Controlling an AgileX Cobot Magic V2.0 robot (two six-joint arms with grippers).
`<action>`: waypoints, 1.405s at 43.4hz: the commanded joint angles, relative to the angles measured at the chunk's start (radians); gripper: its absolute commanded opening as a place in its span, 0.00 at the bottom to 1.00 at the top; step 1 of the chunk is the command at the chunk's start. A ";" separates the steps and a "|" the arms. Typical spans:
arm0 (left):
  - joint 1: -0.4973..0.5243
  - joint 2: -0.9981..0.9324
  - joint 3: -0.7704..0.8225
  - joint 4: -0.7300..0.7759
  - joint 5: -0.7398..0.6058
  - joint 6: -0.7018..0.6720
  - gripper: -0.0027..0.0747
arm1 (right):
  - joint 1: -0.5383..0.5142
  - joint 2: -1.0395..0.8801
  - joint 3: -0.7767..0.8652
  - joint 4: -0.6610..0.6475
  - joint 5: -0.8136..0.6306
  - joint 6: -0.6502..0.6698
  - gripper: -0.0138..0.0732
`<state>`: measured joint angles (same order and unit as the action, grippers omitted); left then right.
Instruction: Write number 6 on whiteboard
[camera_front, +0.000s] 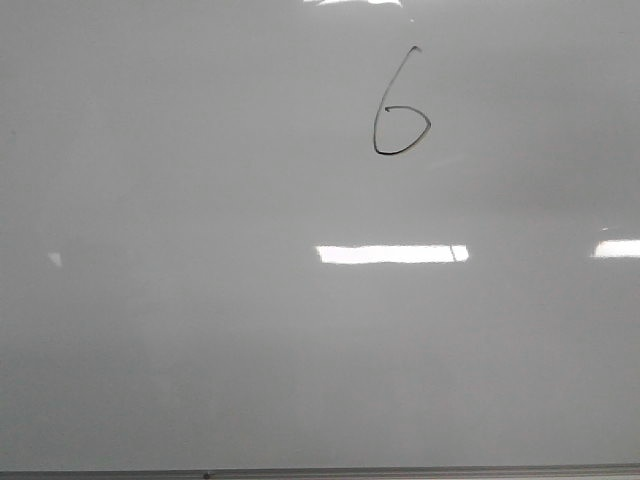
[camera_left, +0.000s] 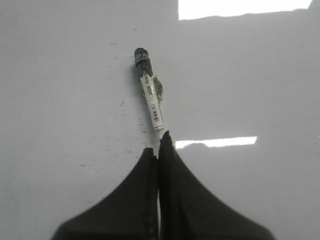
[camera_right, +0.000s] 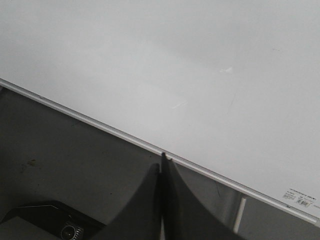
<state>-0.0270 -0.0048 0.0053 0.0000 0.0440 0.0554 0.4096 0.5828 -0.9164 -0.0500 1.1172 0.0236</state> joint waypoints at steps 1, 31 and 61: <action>-0.007 -0.015 0.005 -0.013 -0.089 -0.008 0.01 | -0.003 0.005 -0.023 -0.008 -0.063 -0.004 0.08; -0.007 -0.015 0.005 -0.013 -0.089 -0.008 0.01 | -0.203 -0.158 0.236 -0.035 -0.458 -0.006 0.08; -0.007 -0.015 0.005 -0.013 -0.090 -0.008 0.01 | -0.444 -0.613 0.939 -0.013 -1.197 -0.004 0.08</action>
<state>-0.0270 -0.0048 0.0053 0.0000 0.0424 0.0554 -0.0221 -0.0087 0.0269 -0.0697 0.0000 0.0190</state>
